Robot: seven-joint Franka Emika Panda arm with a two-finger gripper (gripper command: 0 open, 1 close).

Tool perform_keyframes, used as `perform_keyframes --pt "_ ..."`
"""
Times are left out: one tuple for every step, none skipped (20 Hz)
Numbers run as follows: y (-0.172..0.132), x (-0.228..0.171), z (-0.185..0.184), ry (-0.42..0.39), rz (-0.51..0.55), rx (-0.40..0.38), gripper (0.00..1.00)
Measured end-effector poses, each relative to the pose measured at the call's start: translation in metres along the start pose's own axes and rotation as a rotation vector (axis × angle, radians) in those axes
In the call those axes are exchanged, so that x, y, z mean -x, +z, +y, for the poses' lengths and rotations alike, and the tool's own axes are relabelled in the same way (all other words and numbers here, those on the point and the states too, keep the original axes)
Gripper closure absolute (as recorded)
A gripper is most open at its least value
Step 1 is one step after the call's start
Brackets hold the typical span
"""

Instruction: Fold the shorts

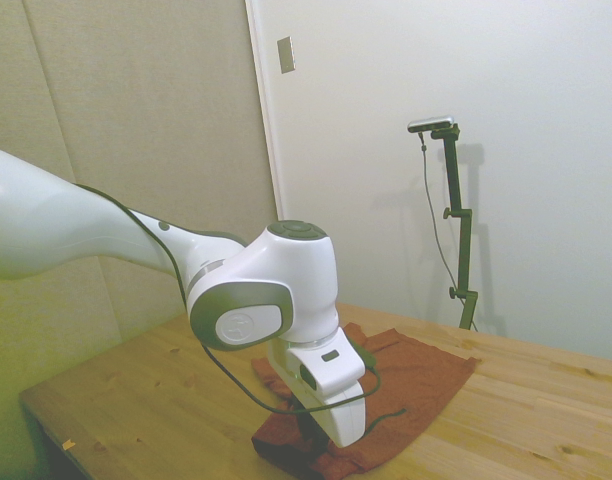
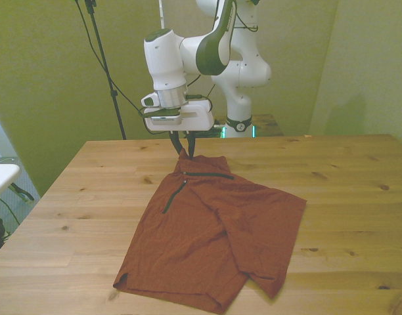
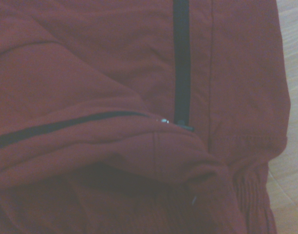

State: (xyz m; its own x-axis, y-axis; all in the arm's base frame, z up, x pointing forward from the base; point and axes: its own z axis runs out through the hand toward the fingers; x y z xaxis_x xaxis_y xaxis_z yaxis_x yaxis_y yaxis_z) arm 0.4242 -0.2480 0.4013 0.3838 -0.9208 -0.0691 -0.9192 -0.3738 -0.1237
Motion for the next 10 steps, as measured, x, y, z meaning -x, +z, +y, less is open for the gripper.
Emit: perform_keyframes --pt "-0.007 0.003 0.003 -0.007 0.01 -0.003 0.0" --pt "-0.016 0.007 0.005 -0.025 0.032 0.0 0.0" --pt "-0.026 0.013 0.004 -0.052 0.057 0.0 0.0" --pt "-0.036 0.024 -0.001 -0.092 0.089 0.009 0.0" --pt "-0.045 0.039 -0.009 -0.134 0.131 0.028 0.0" --pt "-0.051 0.059 -0.022 -0.173 0.171 0.046 0.0" --pt "-0.049 0.085 -0.039 -0.214 0.21 0.064 0.0" --pt "-0.041 0.113 -0.058 -0.252 0.253 0.081 0.0" --pt "-0.028 0.141 -0.076 -0.291 0.298 0.097 0.0" --pt "-0.014 0.167 -0.093 -0.333 0.344 0.113 0.0"
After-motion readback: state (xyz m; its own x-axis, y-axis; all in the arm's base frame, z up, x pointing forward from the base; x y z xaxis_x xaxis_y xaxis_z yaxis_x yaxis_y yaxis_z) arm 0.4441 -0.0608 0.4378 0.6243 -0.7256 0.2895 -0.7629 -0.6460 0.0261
